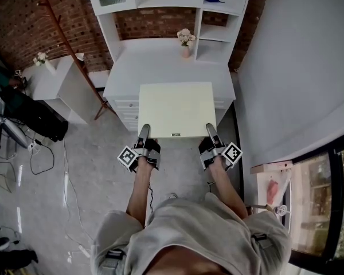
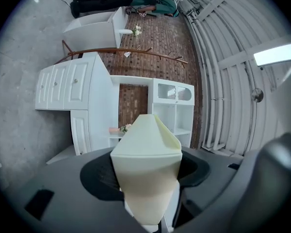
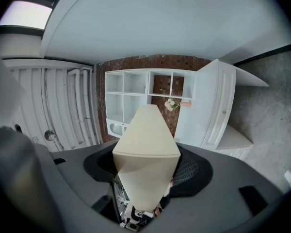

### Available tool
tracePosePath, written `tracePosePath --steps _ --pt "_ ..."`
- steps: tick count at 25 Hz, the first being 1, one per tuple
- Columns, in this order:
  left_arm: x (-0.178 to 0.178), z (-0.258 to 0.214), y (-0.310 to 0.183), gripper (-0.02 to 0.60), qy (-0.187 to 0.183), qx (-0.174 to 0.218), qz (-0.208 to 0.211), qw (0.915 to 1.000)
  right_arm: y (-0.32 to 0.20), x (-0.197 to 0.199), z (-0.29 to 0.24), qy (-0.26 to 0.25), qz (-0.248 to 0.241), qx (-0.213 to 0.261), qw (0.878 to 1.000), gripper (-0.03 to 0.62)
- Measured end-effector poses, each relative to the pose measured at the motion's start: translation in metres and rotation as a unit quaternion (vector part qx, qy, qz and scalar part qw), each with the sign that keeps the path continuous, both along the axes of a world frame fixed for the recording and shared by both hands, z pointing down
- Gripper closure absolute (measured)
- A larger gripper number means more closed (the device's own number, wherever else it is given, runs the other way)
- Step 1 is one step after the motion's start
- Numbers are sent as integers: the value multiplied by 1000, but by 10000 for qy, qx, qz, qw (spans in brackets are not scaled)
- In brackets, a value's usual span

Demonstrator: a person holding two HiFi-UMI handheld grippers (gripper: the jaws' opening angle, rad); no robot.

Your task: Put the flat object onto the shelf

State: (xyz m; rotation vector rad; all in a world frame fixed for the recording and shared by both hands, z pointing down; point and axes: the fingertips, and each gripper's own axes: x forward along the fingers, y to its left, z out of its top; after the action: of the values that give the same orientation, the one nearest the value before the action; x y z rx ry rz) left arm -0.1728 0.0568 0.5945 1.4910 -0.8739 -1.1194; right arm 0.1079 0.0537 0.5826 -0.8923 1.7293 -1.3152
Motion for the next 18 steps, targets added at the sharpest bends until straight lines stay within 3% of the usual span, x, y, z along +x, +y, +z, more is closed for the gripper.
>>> tracePosePath --steps 7,18 --pt "-22 4 -34 284 32 52 104 9999 -28 -22 2 27 70 25 10000 298" --pt "-25 15 -41 284 30 -75 113 9999 -37 -25 16 3 80 -80 9999 298"
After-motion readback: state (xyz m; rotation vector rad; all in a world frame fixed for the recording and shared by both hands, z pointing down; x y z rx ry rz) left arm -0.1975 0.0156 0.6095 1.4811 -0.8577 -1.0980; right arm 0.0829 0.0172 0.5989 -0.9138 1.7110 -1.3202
